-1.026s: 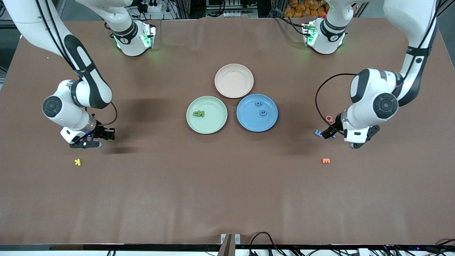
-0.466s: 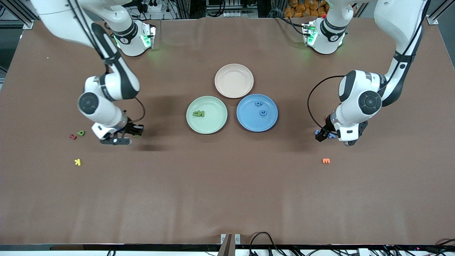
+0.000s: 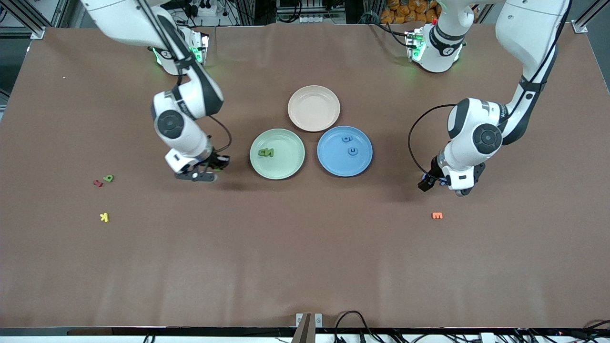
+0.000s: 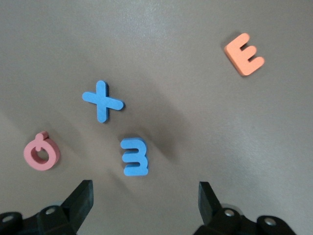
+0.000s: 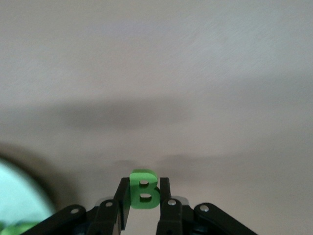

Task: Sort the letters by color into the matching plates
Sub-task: 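Carry the green B to the green plate while the left gripper descends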

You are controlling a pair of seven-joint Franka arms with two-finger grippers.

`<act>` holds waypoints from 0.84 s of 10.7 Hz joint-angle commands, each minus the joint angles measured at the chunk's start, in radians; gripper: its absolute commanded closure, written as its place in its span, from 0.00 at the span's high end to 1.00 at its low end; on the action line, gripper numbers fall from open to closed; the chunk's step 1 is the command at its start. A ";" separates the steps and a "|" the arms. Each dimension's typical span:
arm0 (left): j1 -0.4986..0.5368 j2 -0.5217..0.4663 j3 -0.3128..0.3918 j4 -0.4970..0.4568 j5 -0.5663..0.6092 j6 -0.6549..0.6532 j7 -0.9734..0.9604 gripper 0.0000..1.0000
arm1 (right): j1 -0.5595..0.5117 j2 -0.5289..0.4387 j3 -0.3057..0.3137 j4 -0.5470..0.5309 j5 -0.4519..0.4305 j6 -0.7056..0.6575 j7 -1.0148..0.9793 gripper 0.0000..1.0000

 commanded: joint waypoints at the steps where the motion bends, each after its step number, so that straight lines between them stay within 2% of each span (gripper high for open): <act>1: -0.024 0.001 0.033 -0.049 0.020 0.086 -0.017 0.88 | 0.107 -0.020 0.002 0.014 0.031 -0.057 0.122 0.10; 6: -0.031 0.010 0.053 -0.069 0.023 0.147 -0.017 0.80 | 0.216 -0.004 0.015 0.069 0.063 -0.088 0.253 0.10; 9: -0.033 0.031 0.067 -0.070 0.058 0.166 -0.017 0.78 | 0.256 0.042 0.015 0.123 0.063 -0.092 0.331 0.11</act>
